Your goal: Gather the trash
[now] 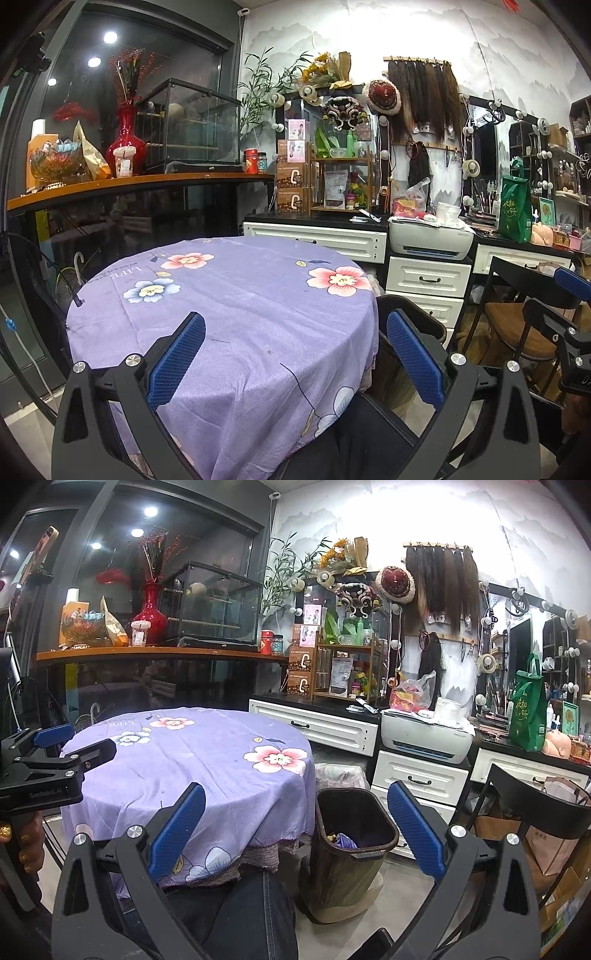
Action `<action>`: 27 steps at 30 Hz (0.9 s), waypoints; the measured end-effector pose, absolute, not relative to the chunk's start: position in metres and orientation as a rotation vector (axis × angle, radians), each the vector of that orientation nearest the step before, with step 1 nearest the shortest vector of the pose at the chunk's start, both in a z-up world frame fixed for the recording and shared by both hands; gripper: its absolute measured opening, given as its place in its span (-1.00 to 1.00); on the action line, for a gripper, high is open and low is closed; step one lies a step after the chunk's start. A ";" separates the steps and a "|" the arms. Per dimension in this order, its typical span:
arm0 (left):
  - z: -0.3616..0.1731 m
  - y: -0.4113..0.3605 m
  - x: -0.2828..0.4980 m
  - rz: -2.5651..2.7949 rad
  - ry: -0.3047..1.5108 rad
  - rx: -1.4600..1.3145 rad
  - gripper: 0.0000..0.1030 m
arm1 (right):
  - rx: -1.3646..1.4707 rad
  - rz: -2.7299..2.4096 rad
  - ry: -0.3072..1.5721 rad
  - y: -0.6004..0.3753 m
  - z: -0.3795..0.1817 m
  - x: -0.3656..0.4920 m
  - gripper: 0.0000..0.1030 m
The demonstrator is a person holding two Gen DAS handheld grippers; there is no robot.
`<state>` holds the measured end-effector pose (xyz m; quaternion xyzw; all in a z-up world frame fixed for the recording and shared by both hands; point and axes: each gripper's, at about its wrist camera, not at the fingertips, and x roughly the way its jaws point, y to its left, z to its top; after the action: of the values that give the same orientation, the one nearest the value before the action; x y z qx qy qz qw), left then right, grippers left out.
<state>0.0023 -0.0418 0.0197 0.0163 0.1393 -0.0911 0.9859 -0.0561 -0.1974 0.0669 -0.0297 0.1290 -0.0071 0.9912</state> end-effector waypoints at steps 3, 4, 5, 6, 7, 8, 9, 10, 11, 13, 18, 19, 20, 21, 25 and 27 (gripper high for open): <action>0.018 -0.043 0.003 -0.188 0.282 0.039 0.89 | -0.058 -0.014 0.260 -0.197 0.067 -0.056 0.89; 0.019 -0.044 0.002 -0.190 0.280 0.041 0.89 | -0.058 -0.014 0.261 -0.198 0.067 -0.056 0.89; 0.019 -0.045 0.001 -0.189 0.277 0.044 0.89 | -0.058 -0.013 0.262 -0.198 0.067 -0.056 0.89; 0.018 -0.045 0.002 -0.188 0.275 0.047 0.89 | -0.057 -0.013 0.262 -0.197 0.067 -0.056 0.89; 0.019 -0.045 0.001 -0.187 0.273 0.050 0.89 | -0.057 -0.012 0.263 -0.197 0.067 -0.056 0.89; 0.018 -0.045 0.002 -0.187 0.272 0.052 0.89 | -0.058 -0.012 0.262 -0.198 0.067 -0.056 0.89; 0.018 -0.045 0.002 -0.186 0.273 0.053 0.89 | -0.058 -0.012 0.262 -0.197 0.067 -0.056 0.89; 0.018 -0.045 0.002 -0.189 0.274 0.051 0.89 | -0.057 -0.012 0.262 -0.197 0.067 -0.056 0.89; 0.018 -0.046 0.002 -0.193 0.276 0.051 0.89 | -0.057 -0.012 0.262 -0.198 0.067 -0.056 0.89; 0.017 -0.045 0.002 -0.196 0.282 0.052 0.89 | -0.059 -0.013 0.262 -0.197 0.067 -0.056 0.89; 0.017 -0.043 0.003 -0.207 0.292 0.045 0.89 | -0.058 -0.011 0.265 -0.196 0.067 -0.056 0.89; 0.016 -0.042 0.004 -0.209 0.293 0.043 0.89 | -0.058 -0.011 0.264 -0.197 0.067 -0.055 0.89; 0.016 -0.042 0.004 -0.204 0.293 0.042 0.89 | -0.058 -0.012 0.264 -0.197 0.067 -0.055 0.89; 0.017 -0.041 0.004 -0.200 0.293 0.042 0.90 | -0.057 -0.012 0.265 -0.196 0.067 -0.055 0.89; 0.017 -0.040 0.006 -0.204 0.301 0.035 0.90 | -0.059 -0.009 0.266 -0.196 0.065 -0.057 0.89; 0.017 -0.040 0.006 -0.205 0.300 0.039 0.90 | -0.058 -0.008 0.267 -0.197 0.065 -0.056 0.89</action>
<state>0.0059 -0.0400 0.0173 0.0192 0.1493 -0.1020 0.9833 -0.0556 -0.1966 0.0649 -0.0290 0.1329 -0.0037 0.9907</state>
